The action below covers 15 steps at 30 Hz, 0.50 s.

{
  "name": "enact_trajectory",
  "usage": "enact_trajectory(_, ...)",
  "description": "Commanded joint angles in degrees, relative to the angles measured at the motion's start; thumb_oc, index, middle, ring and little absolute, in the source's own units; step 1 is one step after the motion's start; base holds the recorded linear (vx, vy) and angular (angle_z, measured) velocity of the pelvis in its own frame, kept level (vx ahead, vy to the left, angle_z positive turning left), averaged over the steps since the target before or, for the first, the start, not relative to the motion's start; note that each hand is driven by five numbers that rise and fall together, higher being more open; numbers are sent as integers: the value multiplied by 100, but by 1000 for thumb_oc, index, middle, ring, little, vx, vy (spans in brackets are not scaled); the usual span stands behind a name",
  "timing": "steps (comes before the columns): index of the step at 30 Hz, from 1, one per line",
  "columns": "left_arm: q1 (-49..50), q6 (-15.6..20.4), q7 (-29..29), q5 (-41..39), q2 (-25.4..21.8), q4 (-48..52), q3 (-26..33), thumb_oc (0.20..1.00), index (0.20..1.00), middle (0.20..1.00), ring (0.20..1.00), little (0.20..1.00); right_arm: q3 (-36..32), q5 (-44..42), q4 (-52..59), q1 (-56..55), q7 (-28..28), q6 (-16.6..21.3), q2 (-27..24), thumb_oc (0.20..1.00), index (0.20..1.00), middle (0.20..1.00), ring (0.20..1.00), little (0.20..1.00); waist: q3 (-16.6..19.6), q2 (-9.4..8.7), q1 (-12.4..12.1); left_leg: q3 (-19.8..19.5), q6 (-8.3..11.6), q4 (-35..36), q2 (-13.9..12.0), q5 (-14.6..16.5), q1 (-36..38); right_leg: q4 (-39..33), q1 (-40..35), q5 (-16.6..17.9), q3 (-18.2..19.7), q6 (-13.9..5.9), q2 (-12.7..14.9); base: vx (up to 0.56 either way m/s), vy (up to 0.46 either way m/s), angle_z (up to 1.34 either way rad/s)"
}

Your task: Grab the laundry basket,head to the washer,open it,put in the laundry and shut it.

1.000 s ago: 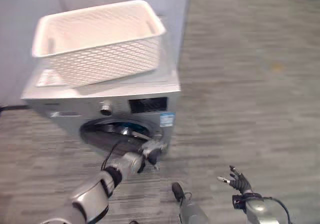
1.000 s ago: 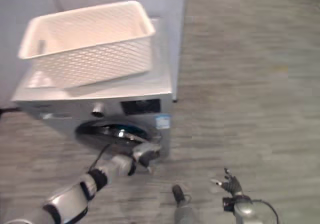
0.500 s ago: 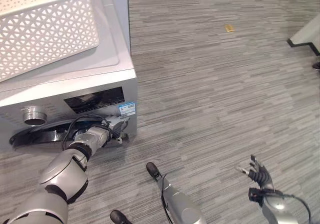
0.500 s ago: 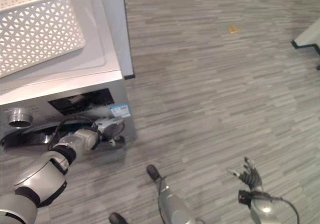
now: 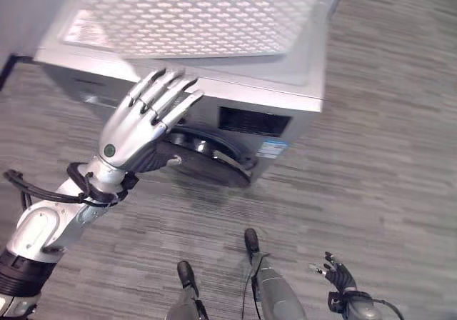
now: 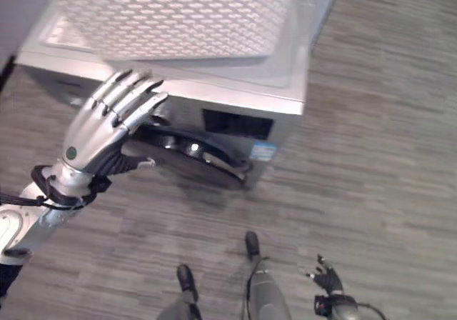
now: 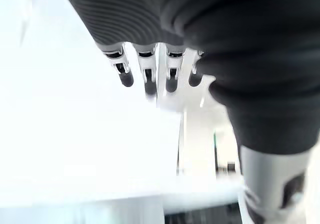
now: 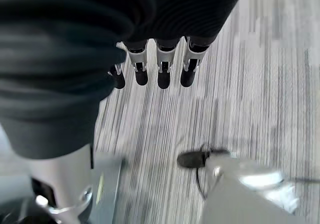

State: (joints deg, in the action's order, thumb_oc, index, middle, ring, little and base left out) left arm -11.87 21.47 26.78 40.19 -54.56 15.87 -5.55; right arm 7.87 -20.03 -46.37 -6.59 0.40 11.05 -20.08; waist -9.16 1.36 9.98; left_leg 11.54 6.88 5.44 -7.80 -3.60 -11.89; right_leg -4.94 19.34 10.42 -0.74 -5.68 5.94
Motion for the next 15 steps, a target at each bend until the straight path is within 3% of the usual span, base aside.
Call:
enact_trajectory(1, 134, 444, -302, -657, 167, -676, -522, 1000, 1000, 1000, 1000, 1000, -164, -133, 43, -13, -7, 41, -185, 1000, 1000, 1000, 1000, 1000, 292, 30, 286, -146, 59, -44, -176, 229, 185, 177, -166, -639, 68, -498, 307, -1, 22, 3)
enact_trajectory(3, 207, 486, -620, -757, 27, -899, -947, 1000, 1000, 1000, 1000, 1000, -159, -51, 11, 32, -25, 22, -253, 1000, 1000, 1000, 1000, 1000, 277, 40, 280, -163, 48, -44, -154, 217, 160, 192, -158, -628, 47, -512, 332, 0, 0, 0)
enact_trajectory(5, 143, 491, -614, -762, 29, -939, -1009, 1000, 1000, 1000, 1000, 1000, -181, -47, 11, 23, -26, 22, -243, 1000, 1000, 1000, 1000, 1000, 280, 38, 264, -171, 46, -44, -151, 217, 155, 193, -158, -631, 39, -514, 336, 0, 0, 0)
enact_trajectory(7, 378, 700, -1327, -1111, 14, -1406, -1952, 1000, 1000, 1000, 1000, 1000, -240, -6, -302, 146, -88, 3, -302, 1000, 1000, 1000, 1000, 1000, 228, 44, 269, -205, 23, -44, -117, 225, 128, 182, -173, -617, 2, -549, 368, 12, 33, -3)
enact_trajectory(8, 400, 705, -1466, -1131, 26, -1496, -2156, 1000, 1000, 1000, 1000, 1000, -259, -37, -351, 189, -101, -5, -298, 1000, 1000, 1000, 1000, 1000, 225, 49, 263, -209, 17, -44, -109, 223, 102, 176, -154, -608, 5, -554, 371, 0, 0, 0)
enact_trajectory(11, 597, 665, -1747, -1232, 303, -1740, -2514, 1000, 1000, 1000, 1000, 1000, -336, -87, -476, 232, -164, 3, -287, 1000, 1000, 1000, 1000, 1000, 192, 57, 233, -226, -7, -44, -92, 223, 83, 162, -151, -612, -2, -557, 380, 0, 0, 0)
enact_trajectory(15, 836, 421, -1881, -1251, 1049, -2658, -2812, 1000, 1000, 1000, 1000, 1000, -388, -139, -582, 304, -312, 0, -280, 1000, 1000, 1000, 1000, 1000, 152, 73, 235, -218, -34, -44, -92, 223, 75, 163, -157, -637, 10, -538, 372, 0, 0, 0)
